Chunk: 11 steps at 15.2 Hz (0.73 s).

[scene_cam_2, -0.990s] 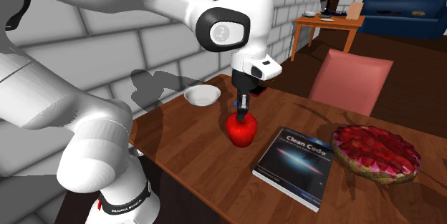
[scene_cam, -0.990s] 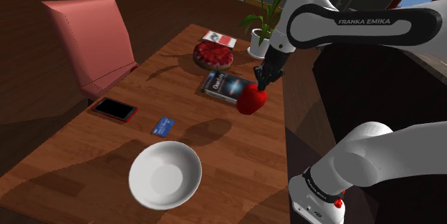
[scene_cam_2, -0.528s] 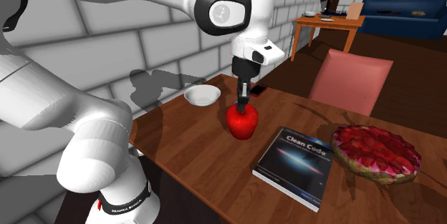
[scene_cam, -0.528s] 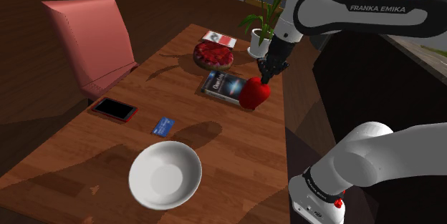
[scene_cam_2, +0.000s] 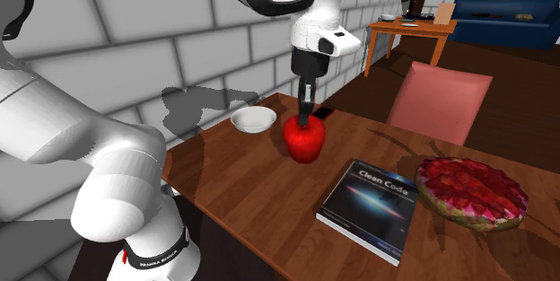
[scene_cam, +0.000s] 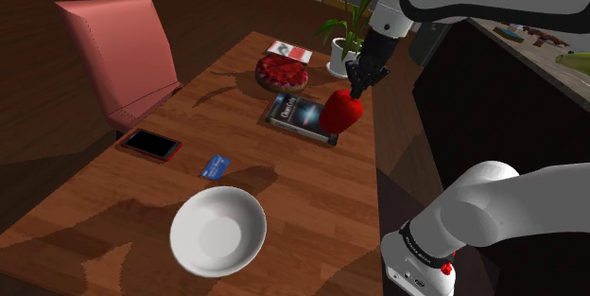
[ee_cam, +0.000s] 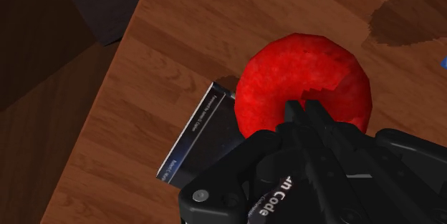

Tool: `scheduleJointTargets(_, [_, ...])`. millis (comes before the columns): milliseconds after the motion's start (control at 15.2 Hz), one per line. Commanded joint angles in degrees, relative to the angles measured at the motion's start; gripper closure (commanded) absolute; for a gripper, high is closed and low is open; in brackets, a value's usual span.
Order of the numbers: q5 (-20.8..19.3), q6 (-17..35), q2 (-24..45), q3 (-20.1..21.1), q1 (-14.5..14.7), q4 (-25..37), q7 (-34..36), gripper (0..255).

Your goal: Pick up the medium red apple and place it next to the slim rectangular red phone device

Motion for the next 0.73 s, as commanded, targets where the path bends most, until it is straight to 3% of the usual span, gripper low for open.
scheduleJointTargets(0, [-0.05,-1.62,0.12,-0.02,0.0,1.74,0.14,255])
scheduleJointTargets(660, [-0.28,-9.09,1.1,-0.26,-0.07,10.2,0.61,255])
